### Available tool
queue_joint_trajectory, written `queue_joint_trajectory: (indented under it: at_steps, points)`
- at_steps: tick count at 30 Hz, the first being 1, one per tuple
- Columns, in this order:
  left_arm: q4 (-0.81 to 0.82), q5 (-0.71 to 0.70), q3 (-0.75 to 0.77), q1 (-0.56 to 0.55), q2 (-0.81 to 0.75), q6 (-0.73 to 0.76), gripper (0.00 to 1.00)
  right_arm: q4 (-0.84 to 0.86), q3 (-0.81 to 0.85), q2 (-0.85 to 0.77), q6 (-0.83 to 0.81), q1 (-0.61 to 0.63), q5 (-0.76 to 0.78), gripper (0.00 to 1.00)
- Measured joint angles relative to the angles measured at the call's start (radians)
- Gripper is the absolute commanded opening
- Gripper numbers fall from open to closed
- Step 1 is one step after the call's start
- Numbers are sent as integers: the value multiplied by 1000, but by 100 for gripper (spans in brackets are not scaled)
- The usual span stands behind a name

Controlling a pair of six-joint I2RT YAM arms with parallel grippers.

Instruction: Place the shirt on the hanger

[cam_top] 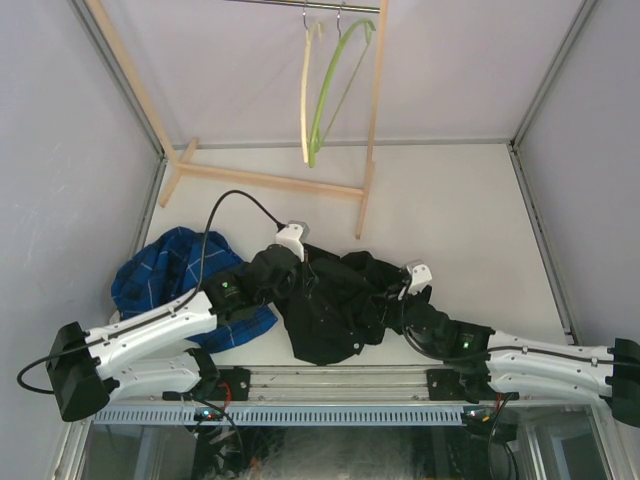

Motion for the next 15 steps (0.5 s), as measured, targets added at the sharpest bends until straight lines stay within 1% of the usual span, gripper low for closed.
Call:
queue_joint_trajectory:
  at_steps: [1, 5, 8, 9, 15]
  points:
    - [0, 0, 0, 0, 0, 0, 0, 2, 9, 5, -8, 0, 5, 0]
    - [-35, -2, 11, 2, -10, 0, 0, -49, 94, 10, -49, 0, 51, 0]
    - [-92, -3, 61, 2, -34, 4, 0, -109, 229, 6, -117, -16, 88, 0]
    - [-113, -5, 90, 2, -40, 7, 0, -124, 280, 3, -142, -27, 93, 0]
    - [-225, -39, 372, 1, -54, 48, 0, -199, 579, 14, -272, -123, 63, 0]
